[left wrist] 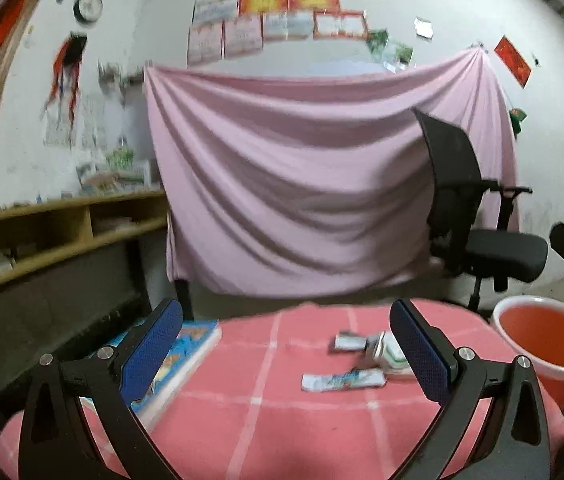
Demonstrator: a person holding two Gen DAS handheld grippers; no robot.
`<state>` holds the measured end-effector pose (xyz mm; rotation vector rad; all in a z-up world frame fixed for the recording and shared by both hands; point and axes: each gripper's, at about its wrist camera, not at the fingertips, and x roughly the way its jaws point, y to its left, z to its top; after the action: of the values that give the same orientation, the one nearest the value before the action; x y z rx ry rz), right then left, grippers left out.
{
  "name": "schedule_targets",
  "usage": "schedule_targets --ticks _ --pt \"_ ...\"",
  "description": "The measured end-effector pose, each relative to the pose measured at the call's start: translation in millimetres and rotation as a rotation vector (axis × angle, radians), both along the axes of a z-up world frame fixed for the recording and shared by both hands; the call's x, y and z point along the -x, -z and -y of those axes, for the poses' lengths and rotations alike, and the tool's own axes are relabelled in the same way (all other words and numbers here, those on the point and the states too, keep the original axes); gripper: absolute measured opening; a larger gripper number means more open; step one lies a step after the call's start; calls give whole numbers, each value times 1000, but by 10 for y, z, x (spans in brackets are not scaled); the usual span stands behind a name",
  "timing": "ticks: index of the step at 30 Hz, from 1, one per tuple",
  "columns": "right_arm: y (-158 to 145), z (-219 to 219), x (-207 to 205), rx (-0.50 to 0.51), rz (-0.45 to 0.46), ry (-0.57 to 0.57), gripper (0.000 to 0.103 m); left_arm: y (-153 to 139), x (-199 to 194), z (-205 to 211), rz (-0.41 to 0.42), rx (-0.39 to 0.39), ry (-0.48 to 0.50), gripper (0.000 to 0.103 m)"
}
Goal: Collect trash
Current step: 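Return both tools over the table toward the green-white paper box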
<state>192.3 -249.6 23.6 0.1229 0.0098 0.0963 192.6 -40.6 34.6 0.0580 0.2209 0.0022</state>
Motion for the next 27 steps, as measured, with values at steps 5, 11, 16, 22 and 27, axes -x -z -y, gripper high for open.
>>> schedule_targets --ticks 5,11,16,22,27 --pt "78 -71 -324 -1 -117 -58 103 136 -389 -183 -187 117 -12 102" --pt "205 -146 -741 -1 -275 -139 103 328 -731 -317 -358 220 -12 101" --pt "338 -249 -1001 7 -422 -225 96 468 -904 -404 -473 288 27 85" --pt "432 -333 -1120 23 -527 -283 79 605 -1081 -379 -599 333 109 60" --pt "483 -355 -1156 15 -579 -298 77 607 -1130 -290 -620 301 145 60"
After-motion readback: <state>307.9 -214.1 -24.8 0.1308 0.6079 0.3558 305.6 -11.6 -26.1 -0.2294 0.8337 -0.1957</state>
